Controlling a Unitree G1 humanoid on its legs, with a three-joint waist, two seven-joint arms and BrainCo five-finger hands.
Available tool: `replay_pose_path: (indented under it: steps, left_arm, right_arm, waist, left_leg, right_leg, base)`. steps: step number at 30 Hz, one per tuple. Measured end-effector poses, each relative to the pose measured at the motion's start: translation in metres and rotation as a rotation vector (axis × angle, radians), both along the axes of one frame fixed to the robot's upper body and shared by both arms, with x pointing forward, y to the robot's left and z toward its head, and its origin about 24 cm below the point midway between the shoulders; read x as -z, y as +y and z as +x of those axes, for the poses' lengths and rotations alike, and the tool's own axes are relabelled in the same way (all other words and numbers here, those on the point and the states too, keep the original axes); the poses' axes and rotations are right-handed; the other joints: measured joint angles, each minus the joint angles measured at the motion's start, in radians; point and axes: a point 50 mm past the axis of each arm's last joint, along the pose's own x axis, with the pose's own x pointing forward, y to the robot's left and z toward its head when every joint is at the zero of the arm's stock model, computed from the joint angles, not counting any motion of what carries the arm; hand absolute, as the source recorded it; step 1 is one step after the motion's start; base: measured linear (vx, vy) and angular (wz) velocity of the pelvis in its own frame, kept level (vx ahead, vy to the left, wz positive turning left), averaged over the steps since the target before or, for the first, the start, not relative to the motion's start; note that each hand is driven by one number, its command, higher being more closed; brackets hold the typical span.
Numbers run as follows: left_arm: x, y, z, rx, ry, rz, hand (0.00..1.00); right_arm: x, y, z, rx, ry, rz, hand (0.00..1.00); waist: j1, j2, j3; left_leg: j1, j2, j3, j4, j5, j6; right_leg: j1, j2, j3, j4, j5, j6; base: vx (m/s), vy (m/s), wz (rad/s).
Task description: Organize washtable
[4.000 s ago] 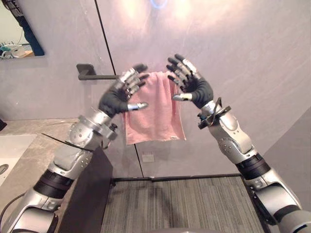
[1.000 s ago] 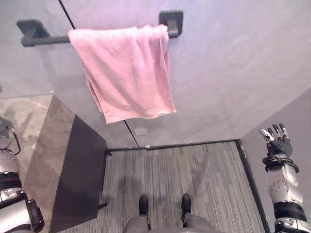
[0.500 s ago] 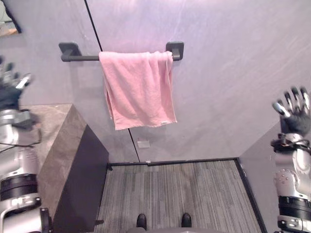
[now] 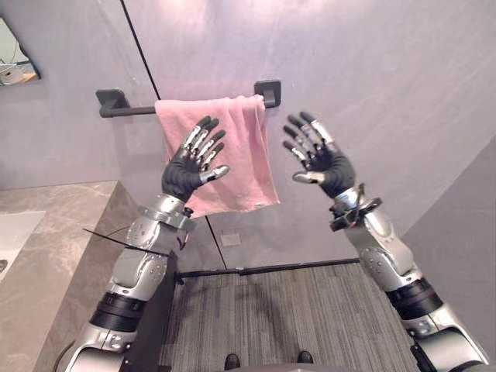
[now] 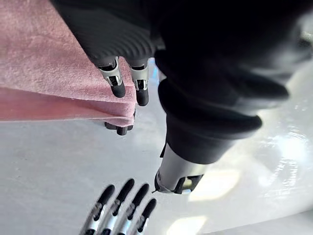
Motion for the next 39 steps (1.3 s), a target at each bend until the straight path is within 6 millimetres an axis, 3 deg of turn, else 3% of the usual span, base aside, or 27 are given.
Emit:
replay_pose_path:
  steps: [4,7,11,15,19,27,36,39]
  left_arm:
    - [0.019,0.0,0.004,0.008,0.087,0.008,0.0]
    - [0.031,0.005,0.008,-0.024,0.144,0.014,0.0]
    - [0.035,0.011,0.016,-0.089,0.181,0.012,0.0]
    - [-0.002,0.014,0.035,-0.141,0.068,-0.019,0.0]
    - [-0.036,0.012,0.044,-0.161,-0.048,-0.05,0.0]
    - [-0.051,0.015,0.056,-0.202,-0.07,-0.054,0.0]
    - [-0.1,0.019,0.08,-0.224,-0.141,-0.028,0.0]
    - [-0.105,0.022,0.085,-0.243,-0.139,-0.031,0.0]
  right_arm:
    - [0.017,0.017,0.006,-0.069,0.071,-0.098,0.0]
    - [0.017,0.019,0.014,-0.066,0.08,-0.12,0.0]
    - [0.011,0.022,0.027,-0.045,0.086,-0.132,0.0]
    - [-0.01,0.035,0.038,-0.04,0.039,-0.107,0.0]
    - [-0.02,0.042,0.045,-0.018,0.03,-0.094,0.0]
    - [-0.048,0.052,0.05,-0.016,-0.054,-0.101,0.0]
    - [-0.072,0.06,0.059,0.003,-0.093,-0.097,0.0]
    - [-0.074,0.061,0.06,0.007,-0.091,-0.083,0.0]
  waist:
    - [0.011,-0.002,-0.002]
    - [0.031,-0.012,-0.002]
    - [0.033,-0.029,0.011]
    - [0.038,-0.046,0.064]
    - [0.059,-0.04,0.108]
    - [0.055,-0.035,0.151]
    - [0.055,-0.028,0.23]
    - [0.054,-0.025,0.234]
  left_leg:
    - [-0.01,0.001,-0.01,0.0,0.0,0.0]
    - [-0.043,0.004,-0.016,0.001,0.002,-0.003]
    - [-0.087,0.007,-0.03,0.002,0.016,-0.005]
    - [-0.136,0.011,-0.05,0.006,0.03,-0.009]
    - [-0.169,0.011,-0.051,0.006,0.042,-0.005]
    - [-0.202,0.011,-0.043,0.007,0.047,-0.006]
    - [-0.249,0.012,-0.031,0.008,0.056,-0.008]
    - [-0.27,0.011,-0.027,0.008,0.057,-0.007]
  right_leg:
    - [-0.004,-0.005,-0.006,-0.001,0.001,-0.002]
    - [-0.035,-0.002,-0.007,-0.001,0.014,-0.012]
    - [-0.072,0.001,-0.023,-0.001,0.025,-0.016]
    - [-0.111,0.004,-0.033,-0.001,0.038,-0.022]
    - [-0.144,0.004,-0.033,-0.001,0.046,-0.021]
    - [-0.181,0.007,-0.028,-0.001,0.049,-0.023]
    - [-0.238,0.015,-0.008,-0.001,0.068,-0.027]
    - [-0.26,0.015,-0.004,-0.001,0.073,-0.027]
  base:
    - [-0.01,0.006,0.05]
    - [-0.01,0.002,0.03]
    - [-0.03,-0.001,0.1]
    - [-0.04,-0.002,0.1]
    - [-0.01,-0.001,0.0]
    - [0.03,0.009,-0.03]
    - [-0.01,0.008,-0.05]
    - [-0.01,0.012,-0.04]
